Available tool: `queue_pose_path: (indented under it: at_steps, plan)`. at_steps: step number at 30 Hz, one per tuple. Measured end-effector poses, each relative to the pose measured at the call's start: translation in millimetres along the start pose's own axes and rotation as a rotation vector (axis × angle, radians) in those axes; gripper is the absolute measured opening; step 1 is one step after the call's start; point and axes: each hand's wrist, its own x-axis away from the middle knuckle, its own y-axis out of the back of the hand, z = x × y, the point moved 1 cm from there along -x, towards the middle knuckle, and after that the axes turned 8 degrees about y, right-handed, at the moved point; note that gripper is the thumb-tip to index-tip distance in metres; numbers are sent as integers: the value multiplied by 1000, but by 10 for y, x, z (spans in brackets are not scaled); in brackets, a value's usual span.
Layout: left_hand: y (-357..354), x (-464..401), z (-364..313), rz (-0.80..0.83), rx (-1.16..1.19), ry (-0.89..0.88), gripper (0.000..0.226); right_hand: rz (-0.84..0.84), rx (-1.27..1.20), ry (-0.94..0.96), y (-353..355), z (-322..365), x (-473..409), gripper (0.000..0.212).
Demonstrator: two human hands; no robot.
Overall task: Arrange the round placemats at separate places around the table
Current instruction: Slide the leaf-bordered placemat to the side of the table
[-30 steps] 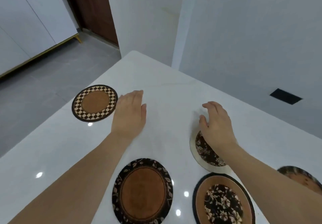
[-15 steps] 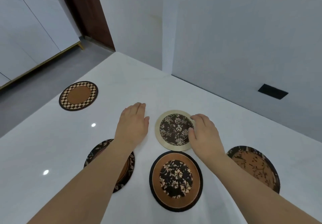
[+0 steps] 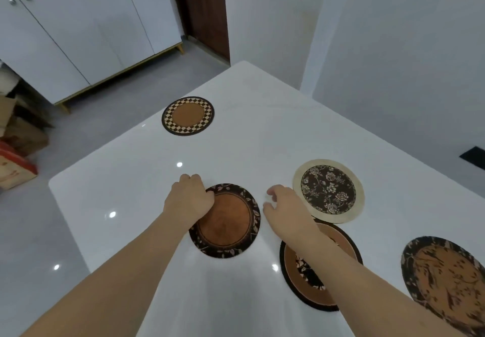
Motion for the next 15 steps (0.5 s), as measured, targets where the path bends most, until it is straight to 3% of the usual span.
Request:
queue_pose_path:
  at_steps: [4, 7, 9, 12, 15]
  plan:
    - [-133, 78, 161, -39, 93, 47, 15, 50, 59, -85, -265, 139, -31, 28]
    - [-204, 166, 284, -91, 176, 87, 13, 8, -7, -194, -319, 209, -89, 2]
    - [-234, 206, 402, -72, 279, 108, 14, -22, -45, -214, -365, 239, -101, 19]
    - [-230, 250, 598, -27, 429, 135, 12, 6, -79, -194, -503, 340, -58, 14]
    - [-181, 306, 811, 0, 493, 130, 17, -42, -142, -134, -673, 458, -49, 24]
